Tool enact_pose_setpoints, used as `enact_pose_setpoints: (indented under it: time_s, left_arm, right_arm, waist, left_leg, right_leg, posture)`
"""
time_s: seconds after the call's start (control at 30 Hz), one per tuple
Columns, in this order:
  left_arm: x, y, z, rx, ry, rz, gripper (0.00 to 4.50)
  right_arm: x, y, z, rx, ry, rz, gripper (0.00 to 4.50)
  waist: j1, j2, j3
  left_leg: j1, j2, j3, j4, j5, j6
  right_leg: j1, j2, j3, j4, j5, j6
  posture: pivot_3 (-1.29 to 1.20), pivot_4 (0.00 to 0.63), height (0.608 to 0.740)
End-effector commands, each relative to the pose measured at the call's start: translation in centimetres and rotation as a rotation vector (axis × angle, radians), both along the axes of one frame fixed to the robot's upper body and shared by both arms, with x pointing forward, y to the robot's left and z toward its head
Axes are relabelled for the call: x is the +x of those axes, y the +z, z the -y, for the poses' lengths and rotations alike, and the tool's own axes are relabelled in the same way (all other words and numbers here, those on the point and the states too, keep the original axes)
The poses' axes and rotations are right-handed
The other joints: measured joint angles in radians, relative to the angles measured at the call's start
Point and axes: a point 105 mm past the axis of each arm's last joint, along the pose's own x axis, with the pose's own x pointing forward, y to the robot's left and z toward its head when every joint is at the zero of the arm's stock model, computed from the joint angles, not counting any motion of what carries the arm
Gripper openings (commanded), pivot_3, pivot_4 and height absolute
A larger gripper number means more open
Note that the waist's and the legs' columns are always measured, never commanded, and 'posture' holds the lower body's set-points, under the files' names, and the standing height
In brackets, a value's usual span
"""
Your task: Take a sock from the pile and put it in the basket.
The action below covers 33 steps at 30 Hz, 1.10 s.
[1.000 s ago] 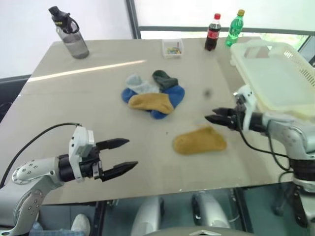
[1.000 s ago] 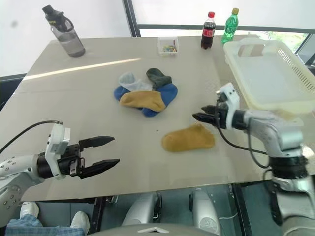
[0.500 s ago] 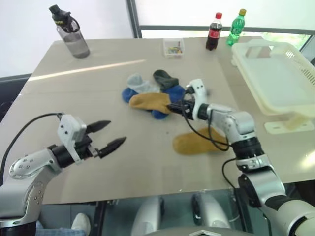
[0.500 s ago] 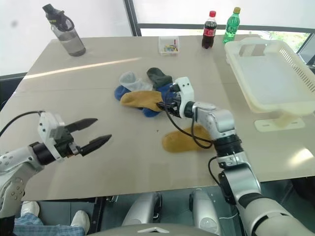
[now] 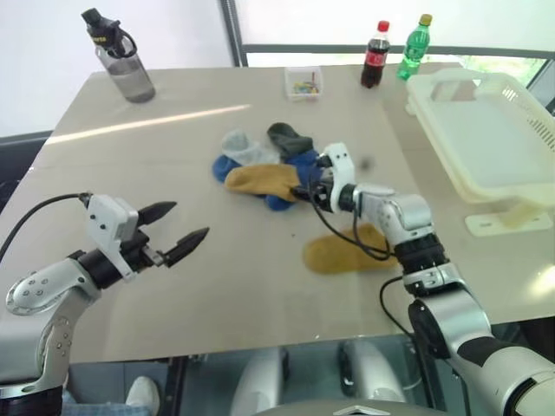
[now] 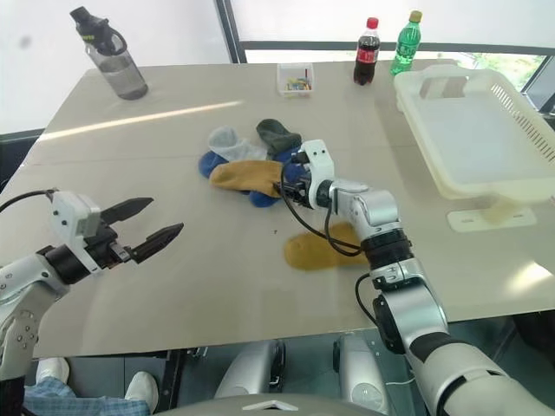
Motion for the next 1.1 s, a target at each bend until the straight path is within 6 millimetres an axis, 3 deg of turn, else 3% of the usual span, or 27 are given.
enact_pose_setpoints:
  time_s: [0.03,0.07,0.2,0.43,0.6,0.8,1.1]
  left_arm:
    - [-0.1,1.2,0.0,0.021,0.000,0.056,4.50]
    - [-0.1,1.3,0.1,0.015,-0.003,0.059,4.50]
    - [0.0,1.5,0.3,0.013,-0.014,0.063,4.50]
    - [0.0,1.3,0.5,0.009,-0.025,0.054,4.50]
    - [-0.2,1.0,0.9,0.001,-0.046,0.035,4.50]
    - [-1.4,0.3,3.1,-0.037,-0.228,-0.080,4.50]
    - [-0.9,0.0,4.8,-0.022,-0.373,-0.139,4.50]
  right_arm:
    - [-0.4,1.1,-0.7,0.002,0.042,0.035,2.15]
    - [-0.4,1.0,-0.7,0.001,0.044,0.033,1.52]
    - [-0.5,1.0,-0.6,0.000,0.051,0.027,0.08]
    - [-0.6,1.5,-0.3,0.009,0.058,0.028,0.08]
    - [-0.8,3.8,1.0,-0.002,0.095,0.129,0.08]
    - [-1.9,5.1,5.3,-0.086,0.126,0.167,0.08]
    - [-4.6,3.3,10.6,-0.225,0.159,0.096,0.08]
  waist:
    - [-0.005,0.000,0.000]
    - [-0.007,0.000,0.000]
    - [-0.011,0.000,0.000]
    - [-0.011,0.000,0.000]
    - [-0.010,0.000,0.000]
    - [-0.007,0.000,0.000]
    - [-0.010,0.000,0.000]
  left_leg:
    - [0.000,0.000,0.000,0.000,0.000,0.000]
    - [0.000,0.000,0.000,0.000,0.000,0.000]
    - [0.000,0.000,0.000,0.000,0.000,0.000]
    - [0.000,0.000,0.000,0.000,0.000,0.000]
    - [0.000,0.000,-0.001,0.000,0.000,0.000]
    - [0.000,0.000,-0.001,-0.001,0.000,0.000]
    - [0.000,-0.001,0.000,-0.001,0.000,0.000]
  right_leg:
    - [0.000,0.000,0.000,0.000,0.000,0.000]
    - [0.000,0.000,0.000,0.000,0.000,0.000]
    - [0.000,0.000,0.000,0.000,0.000,0.000]
    - [0.000,0.000,0.000,0.000,0.000,0.000]
    - [0.000,-0.001,0.000,0.000,0.000,0.000]
    - [0.000,-0.001,0.000,0.000,0.000,0.000]
    - [0.000,-0.001,-0.001,-0.001,0.000,0.000]
  posture:
    - [0.00,0.150,0.740]
    - [0.00,0.150,0.740]
    - [0.00,0.150,0.740]
    - [0.00,0.150,0.740]
    - [0.00,0.150,0.740]
    - [0.00,0.150,0.740]
    - [0.00,0.150,0.740]
